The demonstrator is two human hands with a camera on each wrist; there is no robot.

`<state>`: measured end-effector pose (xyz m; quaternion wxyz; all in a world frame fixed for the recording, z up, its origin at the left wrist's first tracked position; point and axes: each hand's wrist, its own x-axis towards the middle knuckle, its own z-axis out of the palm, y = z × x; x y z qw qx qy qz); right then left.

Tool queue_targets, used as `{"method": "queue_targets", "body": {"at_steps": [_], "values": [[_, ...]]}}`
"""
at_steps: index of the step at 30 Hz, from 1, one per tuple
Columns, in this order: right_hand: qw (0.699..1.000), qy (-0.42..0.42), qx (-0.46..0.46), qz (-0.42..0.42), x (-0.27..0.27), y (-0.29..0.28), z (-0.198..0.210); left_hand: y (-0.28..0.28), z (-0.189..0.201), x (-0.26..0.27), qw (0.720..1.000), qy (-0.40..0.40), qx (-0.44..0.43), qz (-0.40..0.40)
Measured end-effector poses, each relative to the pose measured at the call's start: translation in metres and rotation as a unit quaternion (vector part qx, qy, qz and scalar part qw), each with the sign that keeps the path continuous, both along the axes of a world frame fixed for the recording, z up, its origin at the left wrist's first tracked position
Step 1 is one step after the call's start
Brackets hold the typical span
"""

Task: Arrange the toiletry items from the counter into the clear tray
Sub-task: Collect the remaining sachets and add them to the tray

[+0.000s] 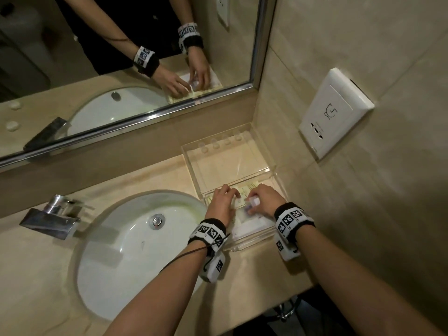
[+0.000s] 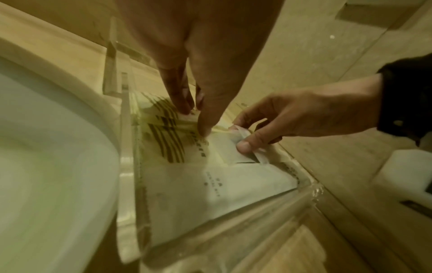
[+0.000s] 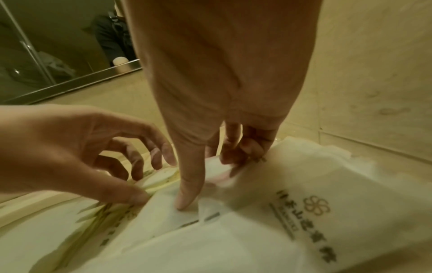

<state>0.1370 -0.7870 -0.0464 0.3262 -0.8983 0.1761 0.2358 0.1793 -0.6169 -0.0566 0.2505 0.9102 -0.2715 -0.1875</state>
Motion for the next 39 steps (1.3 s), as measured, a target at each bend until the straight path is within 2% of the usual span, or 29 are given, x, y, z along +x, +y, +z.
{"method": "queue_targets", "body": {"at_steps": [6, 15, 19, 24, 31, 39], "values": [[0.999, 0.003, 0.037, 0.000, -0.007, -0.008, 0.005, 0.002, -0.005, 0.000, 0.999, 0.007, -0.030, 0.029], [0.997, 0.000, 0.080, 0.000, -0.011, -0.019, 0.012, -0.002, -0.004, -0.002, 0.999, 0.020, -0.023, 0.045], [0.998, -0.026, 0.060, -0.015, -0.007, -0.012, 0.011, 0.000, -0.002, 0.001, 0.998, 0.037, -0.025, 0.040], [0.997, -0.059, 0.023, -0.046, -0.010, -0.008, 0.008, 0.014, -0.003, 0.002, 0.999, 0.014, -0.006, 0.042], [0.995, -0.087, -0.007, -0.048, -0.023, -0.012, 0.000, 0.016, -0.002, -0.005, 0.999, 0.004, -0.013, 0.048], [0.987, -0.111, -0.086, -0.074, -0.035, -0.010, -0.008, 0.005, 0.005, -0.020, 0.996, 0.047, -0.050, 0.050]]}}
